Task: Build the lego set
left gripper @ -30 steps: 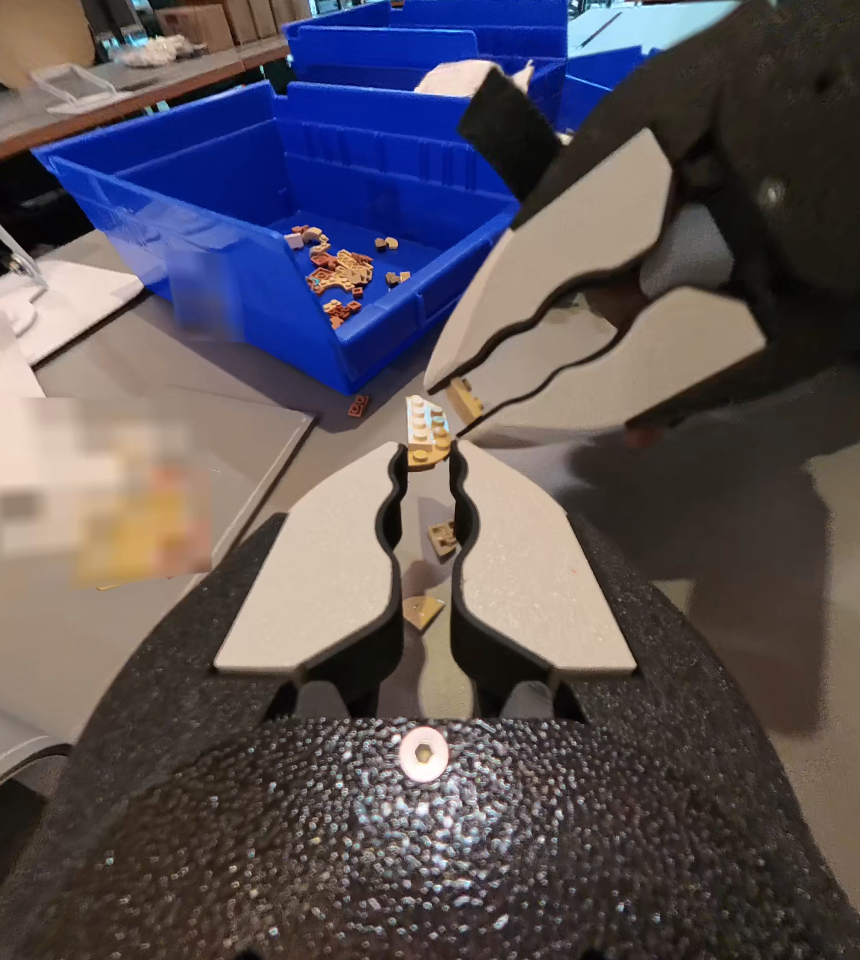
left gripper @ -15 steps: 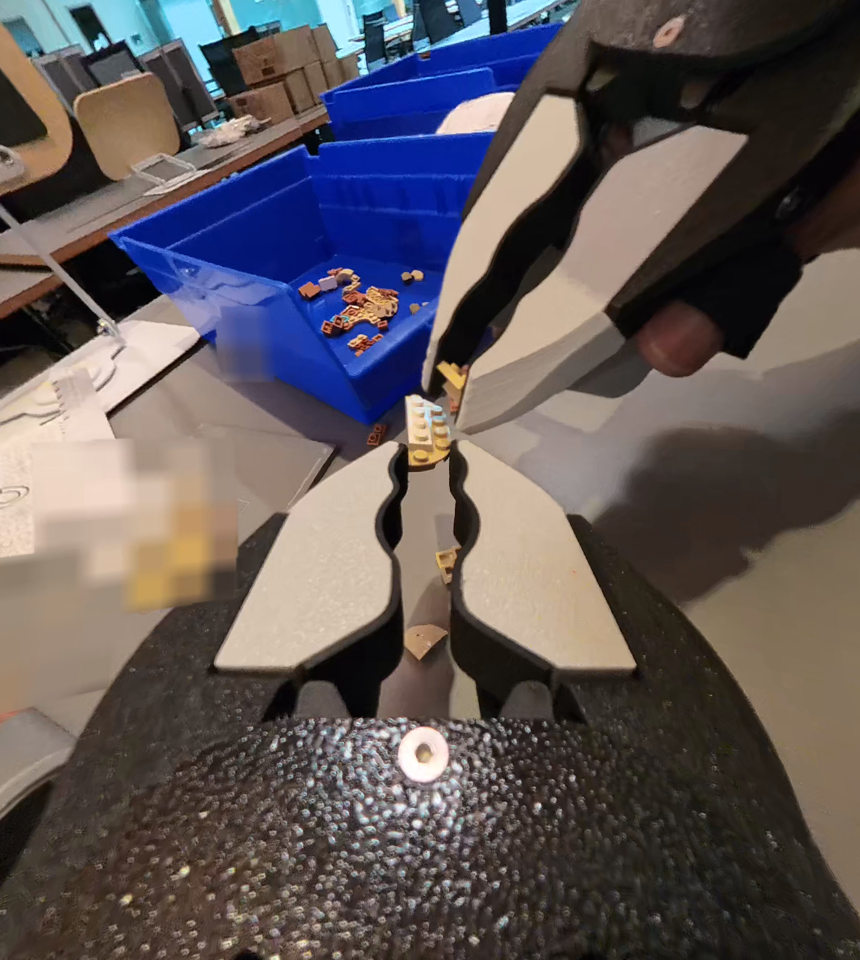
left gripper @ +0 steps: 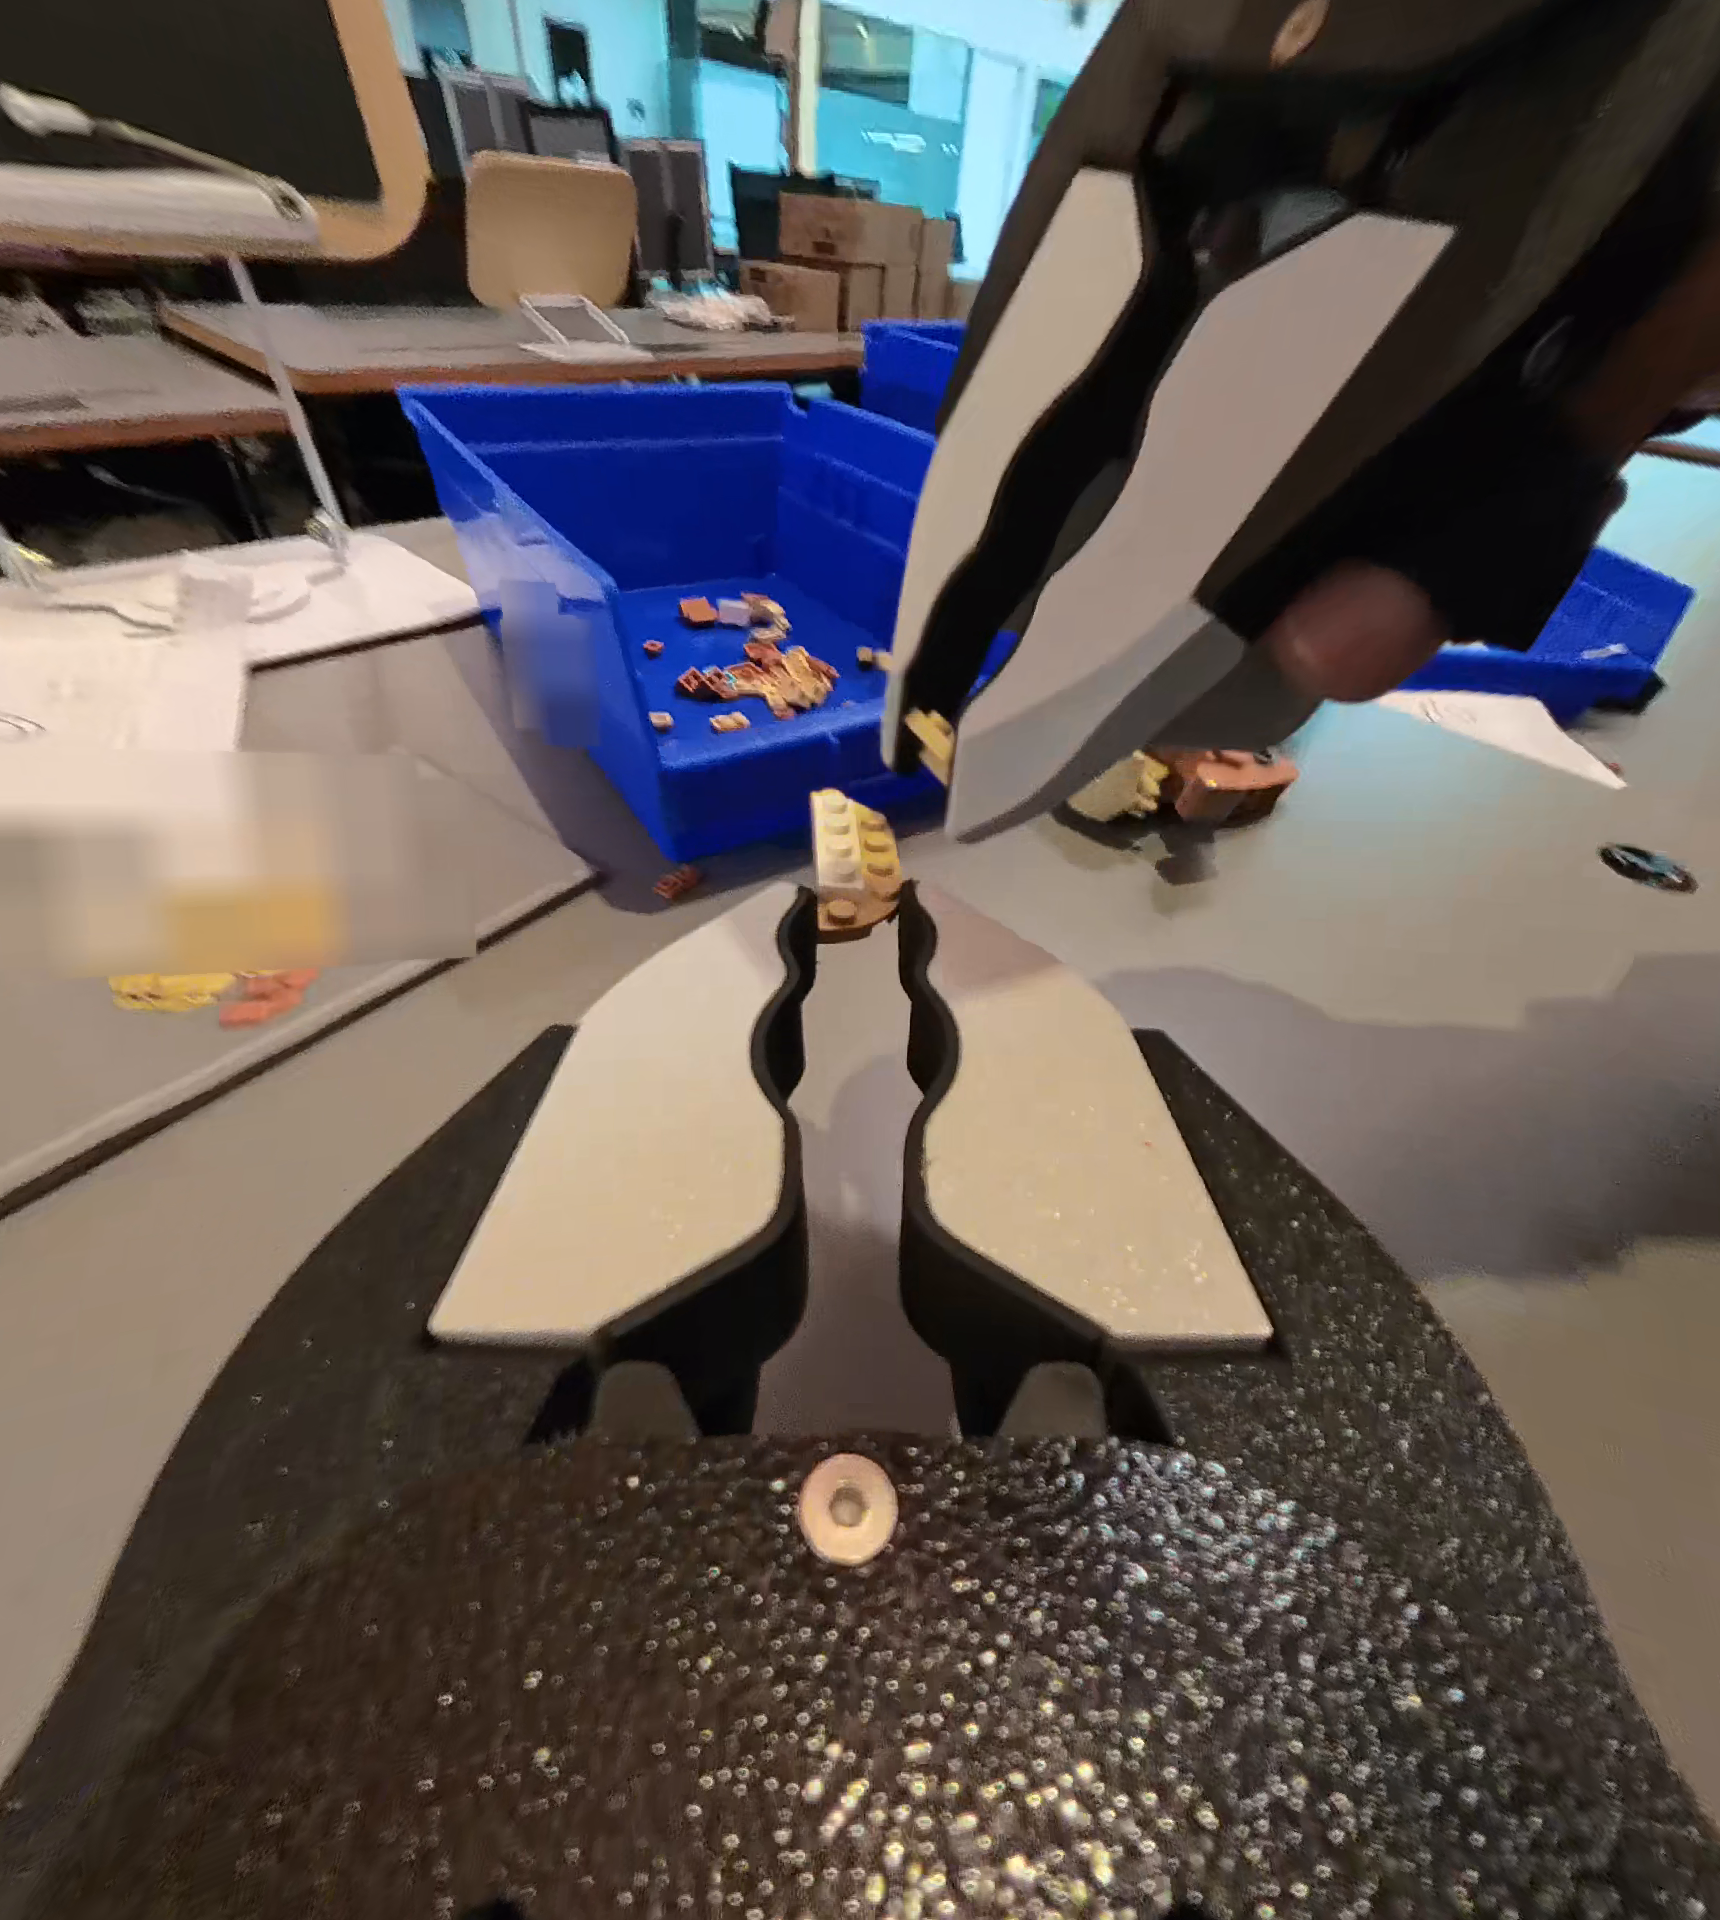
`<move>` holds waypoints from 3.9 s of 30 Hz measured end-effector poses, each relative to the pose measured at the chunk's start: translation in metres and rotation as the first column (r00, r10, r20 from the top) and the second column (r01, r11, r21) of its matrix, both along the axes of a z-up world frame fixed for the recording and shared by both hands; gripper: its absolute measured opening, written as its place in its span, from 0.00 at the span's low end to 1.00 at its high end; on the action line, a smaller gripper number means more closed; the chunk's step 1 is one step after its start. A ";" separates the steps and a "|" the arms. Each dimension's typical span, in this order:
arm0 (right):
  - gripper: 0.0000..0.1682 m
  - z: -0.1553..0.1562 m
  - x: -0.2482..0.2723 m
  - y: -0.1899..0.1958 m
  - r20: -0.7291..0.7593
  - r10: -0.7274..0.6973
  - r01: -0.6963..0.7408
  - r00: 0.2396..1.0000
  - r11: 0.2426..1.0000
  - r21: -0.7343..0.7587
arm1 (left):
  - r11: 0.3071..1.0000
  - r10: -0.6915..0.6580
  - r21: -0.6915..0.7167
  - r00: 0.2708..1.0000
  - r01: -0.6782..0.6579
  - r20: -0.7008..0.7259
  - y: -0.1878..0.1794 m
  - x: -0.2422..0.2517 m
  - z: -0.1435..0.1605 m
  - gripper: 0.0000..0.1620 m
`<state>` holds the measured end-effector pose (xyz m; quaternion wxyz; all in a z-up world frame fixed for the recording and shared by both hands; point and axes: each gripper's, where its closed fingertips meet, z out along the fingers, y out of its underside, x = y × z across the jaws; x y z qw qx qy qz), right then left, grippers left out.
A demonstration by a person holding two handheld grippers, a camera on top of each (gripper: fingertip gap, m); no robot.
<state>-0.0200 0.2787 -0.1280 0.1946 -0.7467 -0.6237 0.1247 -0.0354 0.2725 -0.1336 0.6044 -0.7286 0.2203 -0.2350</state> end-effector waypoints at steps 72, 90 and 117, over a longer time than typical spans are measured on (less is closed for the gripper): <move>0.10 0.031 -0.027 -0.029 -0.134 -0.170 0.109 0.976 0.920 -0.378 | 0.986 -0.039 0.168 0.941 -0.019 0.336 -0.026 -0.008 0.040 0.08; 0.20 0.038 -0.032 -0.032 -0.174 -0.170 0.106 0.970 0.939 -0.327 | 0.982 -0.073 0.188 0.912 -0.005 0.404 -0.029 -0.011 0.045 0.08; 0.23 0.049 -0.043 -0.045 -0.264 -0.135 0.043 0.955 0.944 -0.326 | 0.973 -0.155 0.225 0.849 0.045 0.504 -0.035 -0.011 0.054 0.08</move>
